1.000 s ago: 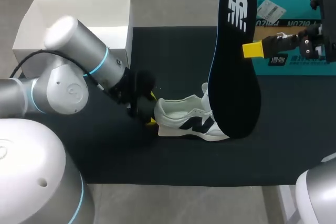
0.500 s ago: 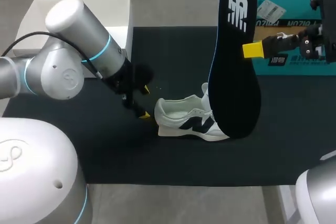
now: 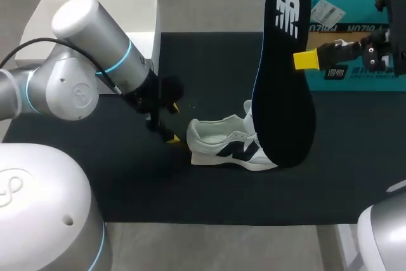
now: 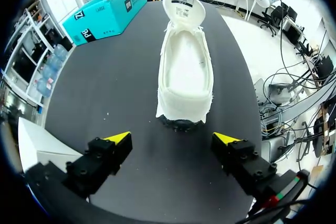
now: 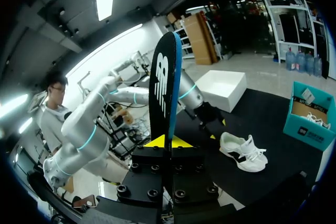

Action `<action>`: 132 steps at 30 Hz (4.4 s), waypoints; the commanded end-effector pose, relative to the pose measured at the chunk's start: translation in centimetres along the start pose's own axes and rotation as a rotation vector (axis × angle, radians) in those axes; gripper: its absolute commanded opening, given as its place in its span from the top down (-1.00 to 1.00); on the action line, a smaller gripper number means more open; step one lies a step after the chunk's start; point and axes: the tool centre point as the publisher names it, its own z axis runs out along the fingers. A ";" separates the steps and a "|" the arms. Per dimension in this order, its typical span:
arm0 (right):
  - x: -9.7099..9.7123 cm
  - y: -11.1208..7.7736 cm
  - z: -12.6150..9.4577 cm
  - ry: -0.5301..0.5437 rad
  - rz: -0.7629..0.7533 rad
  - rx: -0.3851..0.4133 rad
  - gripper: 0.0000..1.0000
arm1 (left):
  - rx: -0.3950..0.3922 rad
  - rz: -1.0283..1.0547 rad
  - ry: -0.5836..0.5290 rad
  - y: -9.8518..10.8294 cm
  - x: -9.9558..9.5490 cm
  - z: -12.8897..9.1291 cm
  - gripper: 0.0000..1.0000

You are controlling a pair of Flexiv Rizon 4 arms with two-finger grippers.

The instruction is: Take the shoe out of the shoebox, open the shoe tongue, remove and reinsert the insole, then place the shoe into the shoebox

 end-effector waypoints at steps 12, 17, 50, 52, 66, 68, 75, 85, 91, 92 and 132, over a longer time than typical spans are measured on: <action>0.0 0.5 0.3 0.000 0.002 0.008 1.00 | -0.048 0.027 -0.003 0.0 0.4 -0.9 -1.00; 0.0 0.5 0.3 0.000 0.002 0.008 1.00 | -0.133 0.064 0.000 0.0 0.8 -2.2 -1.00; 0.0 0.5 0.3 0.000 0.002 0.008 1.00 | -0.363 0.162 0.029 -7.4 -1.1 -3.4 -1.00; 0.0 0.5 0.3 0.000 0.002 0.008 1.00 | -0.360 0.164 0.030 -7.5 -0.8 -3.3 -1.00; 0.0 0.5 0.3 0.000 0.002 0.008 1.00 | -0.359 0.109 -0.004 -7.0 -0.3 -3.1 -1.00; 0.0 0.5 0.3 0.000 0.002 0.008 1.00 | -0.359 0.109 -0.004 -7.0 -0.3 -3.1 -1.00; 0.0 0.5 0.3 0.000 0.002 0.008 1.00 | -0.359 0.109 -0.004 -7.0 -0.3 -3.1 -1.00; 0.0 0.5 0.3 0.000 0.002 0.008 1.00 | -0.359 0.109 -0.004 -7.0 -0.3 -3.1 -1.00; 0.0 0.5 0.3 0.000 0.002 0.008 1.00 | -0.359 0.109 -0.004 -7.0 -0.3 -3.1 -1.00; 0.0 0.5 0.3 0.000 0.002 0.008 1.00 | -0.359 0.109 -0.004 -7.0 -0.3 -3.1 -1.00; 0.0 0.5 0.3 0.000 0.002 0.008 1.00 | -0.359 0.109 -0.004 -7.0 -0.3 -3.1 -1.00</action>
